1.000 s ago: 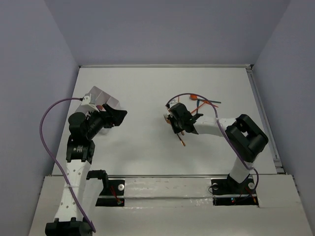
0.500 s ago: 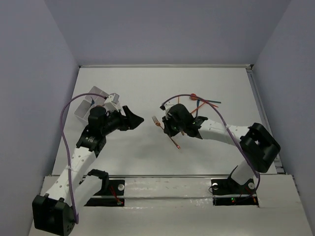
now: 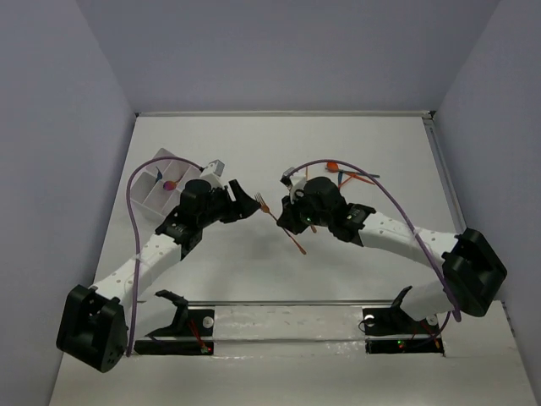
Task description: Sort the eating utensils into containers
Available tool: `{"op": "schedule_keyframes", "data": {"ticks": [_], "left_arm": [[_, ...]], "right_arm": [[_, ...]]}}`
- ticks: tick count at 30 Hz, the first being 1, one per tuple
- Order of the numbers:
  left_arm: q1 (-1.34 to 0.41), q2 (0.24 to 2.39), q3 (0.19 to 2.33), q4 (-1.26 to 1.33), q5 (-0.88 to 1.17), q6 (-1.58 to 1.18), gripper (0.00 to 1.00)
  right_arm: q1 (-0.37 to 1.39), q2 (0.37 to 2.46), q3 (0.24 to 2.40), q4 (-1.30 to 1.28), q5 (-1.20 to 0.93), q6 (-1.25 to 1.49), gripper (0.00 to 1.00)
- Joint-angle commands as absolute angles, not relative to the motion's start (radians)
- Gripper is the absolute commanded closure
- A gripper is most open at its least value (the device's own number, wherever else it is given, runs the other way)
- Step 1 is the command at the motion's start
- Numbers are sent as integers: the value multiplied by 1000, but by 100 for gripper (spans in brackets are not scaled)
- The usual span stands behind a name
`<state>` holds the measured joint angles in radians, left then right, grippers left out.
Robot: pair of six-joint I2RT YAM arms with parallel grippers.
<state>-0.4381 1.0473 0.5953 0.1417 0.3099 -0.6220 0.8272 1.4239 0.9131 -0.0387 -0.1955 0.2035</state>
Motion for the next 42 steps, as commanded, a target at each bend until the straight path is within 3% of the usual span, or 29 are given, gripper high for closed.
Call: {"op": "schedule_keyframes", "data": {"ticks": [1, 16, 18, 19, 22, 24, 26, 28, 29, 31, 33, 42], "left_arm": [[-442, 1089, 624, 282, 270, -647, 31], [-482, 1193, 633, 413, 279, -663, 57], [-491, 1218, 644, 397, 284, -650, 66], [-491, 1218, 650, 387, 284, -649, 77], [-491, 1204, 655, 370, 256, -644, 93], [-491, 1187, 669, 338, 220, -634, 94], [-491, 1174, 680, 310, 192, -620, 94], [-491, 1148, 699, 263, 146, -609, 94], [-491, 1129, 721, 217, 102, -591, 94], [-491, 1105, 750, 160, 54, -569, 94], [-491, 1051, 781, 67, -47, -537, 94], [-388, 894, 1038, -319, -467, -384, 94]], "right_arm": [[839, 1385, 896, 44, -244, 216, 93], [839, 1390, 864, 92, -287, 233, 93], [839, 1396, 864, 92, -285, 233, 93], [839, 1397, 864, 94, -285, 233, 93], [839, 1397, 859, 98, -275, 236, 93], [839, 1397, 858, 100, -270, 238, 91], [839, 1394, 856, 104, -267, 239, 86], [839, 1388, 853, 110, -264, 245, 64], [839, 1376, 847, 112, -262, 247, 45], [839, 1358, 841, 117, -259, 253, 33], [839, 1313, 827, 121, -244, 259, 24], [839, 1124, 739, 178, -91, 322, 5]]}}
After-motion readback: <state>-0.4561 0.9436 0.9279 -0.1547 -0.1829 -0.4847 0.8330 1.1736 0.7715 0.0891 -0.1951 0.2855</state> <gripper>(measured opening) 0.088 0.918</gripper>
